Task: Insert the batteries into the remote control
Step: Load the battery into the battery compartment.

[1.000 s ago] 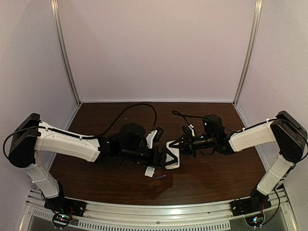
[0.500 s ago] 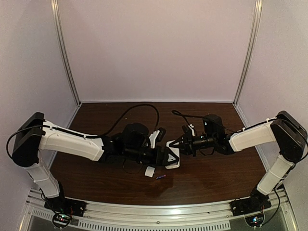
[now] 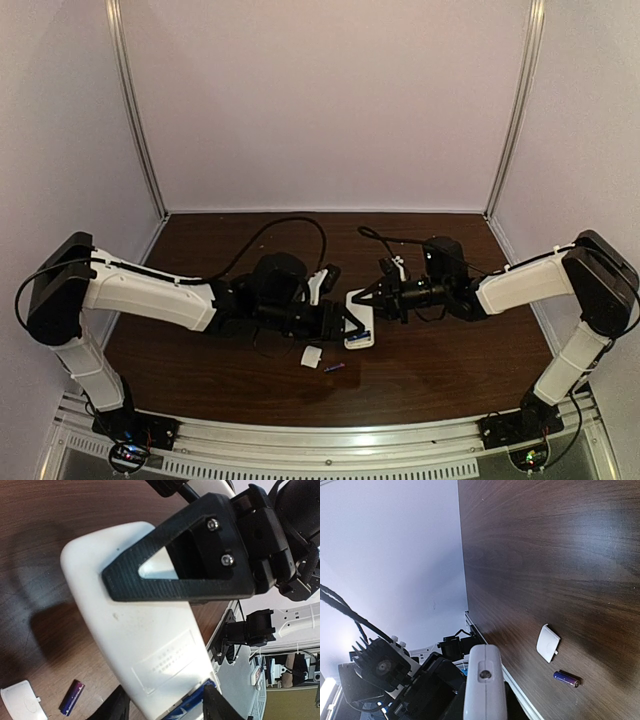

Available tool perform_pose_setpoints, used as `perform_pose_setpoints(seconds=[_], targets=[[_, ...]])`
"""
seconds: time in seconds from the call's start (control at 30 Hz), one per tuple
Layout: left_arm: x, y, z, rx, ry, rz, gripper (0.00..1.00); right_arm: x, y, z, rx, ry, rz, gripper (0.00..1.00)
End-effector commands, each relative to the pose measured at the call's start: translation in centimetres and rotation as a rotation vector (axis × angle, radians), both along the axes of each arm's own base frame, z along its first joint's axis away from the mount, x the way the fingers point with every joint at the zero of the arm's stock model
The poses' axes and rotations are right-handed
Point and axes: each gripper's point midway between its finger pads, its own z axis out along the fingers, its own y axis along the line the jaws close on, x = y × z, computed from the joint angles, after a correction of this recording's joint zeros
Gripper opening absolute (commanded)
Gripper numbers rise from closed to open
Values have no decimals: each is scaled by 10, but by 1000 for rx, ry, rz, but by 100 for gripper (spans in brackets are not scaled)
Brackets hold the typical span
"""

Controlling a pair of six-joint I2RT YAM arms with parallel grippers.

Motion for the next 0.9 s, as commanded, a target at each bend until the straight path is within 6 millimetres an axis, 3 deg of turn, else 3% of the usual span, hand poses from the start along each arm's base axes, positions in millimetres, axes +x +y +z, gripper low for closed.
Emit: perform_pose_setpoints(seconds=[0.0,0.17,0.27,0.87], targets=[[-1,-9,13,-66,-42,-22,49,1,4,19,43,-33,-5,0],[-3,-11,22,-97,-67,-44,69,1,3,15,33,-30,-10,0],[-6,-13,33,-135,-90,-64,74,1,3,12,24,-27,-11,0],[4,-16,7,9,-48,-38,67,3,4,19,18,-51,-12,0]])
